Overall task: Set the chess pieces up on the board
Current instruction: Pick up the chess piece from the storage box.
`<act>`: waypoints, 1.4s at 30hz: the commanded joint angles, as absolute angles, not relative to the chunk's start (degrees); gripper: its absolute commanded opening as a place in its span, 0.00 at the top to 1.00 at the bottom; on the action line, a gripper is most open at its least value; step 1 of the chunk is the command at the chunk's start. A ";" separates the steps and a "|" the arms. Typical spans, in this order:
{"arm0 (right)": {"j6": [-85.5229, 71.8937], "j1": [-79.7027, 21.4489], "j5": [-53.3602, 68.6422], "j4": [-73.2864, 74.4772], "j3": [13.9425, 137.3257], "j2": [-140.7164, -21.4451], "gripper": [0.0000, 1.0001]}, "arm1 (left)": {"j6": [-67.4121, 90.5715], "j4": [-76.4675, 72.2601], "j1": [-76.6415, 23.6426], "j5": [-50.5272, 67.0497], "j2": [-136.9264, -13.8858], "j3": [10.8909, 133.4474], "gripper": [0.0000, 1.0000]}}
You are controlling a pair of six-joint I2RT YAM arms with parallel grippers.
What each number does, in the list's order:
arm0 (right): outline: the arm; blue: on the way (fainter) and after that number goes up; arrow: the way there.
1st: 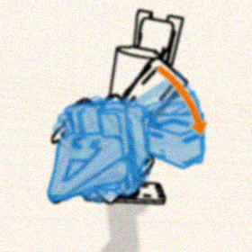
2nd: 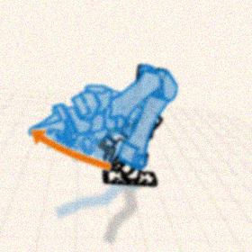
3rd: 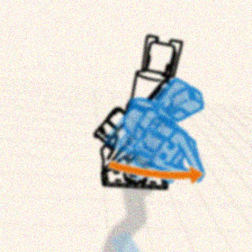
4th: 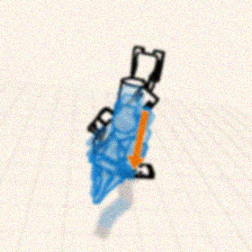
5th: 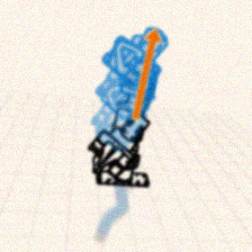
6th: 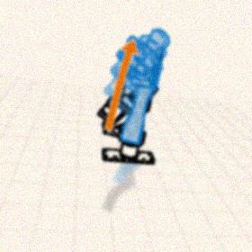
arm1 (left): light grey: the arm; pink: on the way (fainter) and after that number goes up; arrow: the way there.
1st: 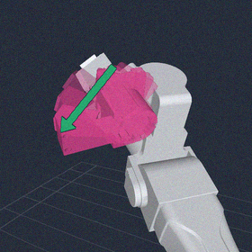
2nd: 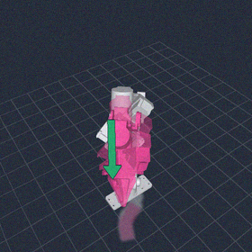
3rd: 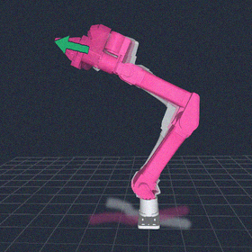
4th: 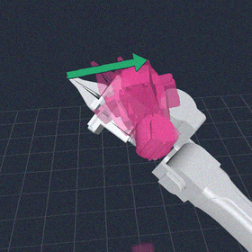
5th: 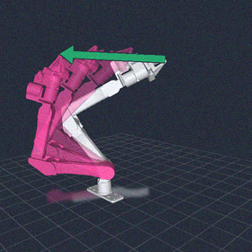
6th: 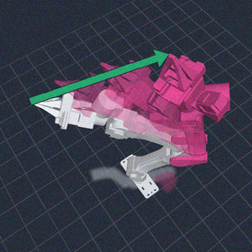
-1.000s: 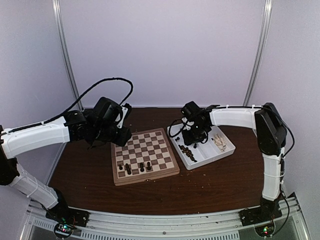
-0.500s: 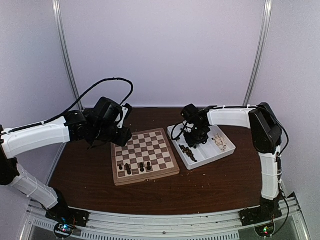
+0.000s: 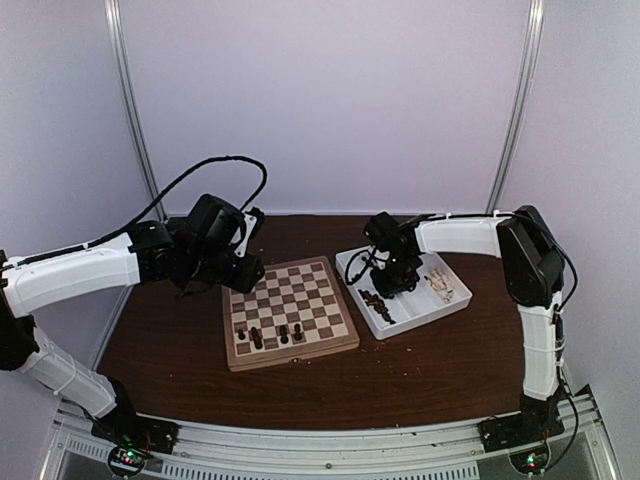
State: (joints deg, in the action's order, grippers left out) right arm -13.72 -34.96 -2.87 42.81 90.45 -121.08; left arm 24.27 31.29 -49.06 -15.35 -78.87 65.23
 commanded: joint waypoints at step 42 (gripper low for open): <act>-14.13 -34.39 -4.47 42.37 88.21 -118.53 0.82 | 24.13 29.43 -48.60 -14.86 -79.01 64.82 0.65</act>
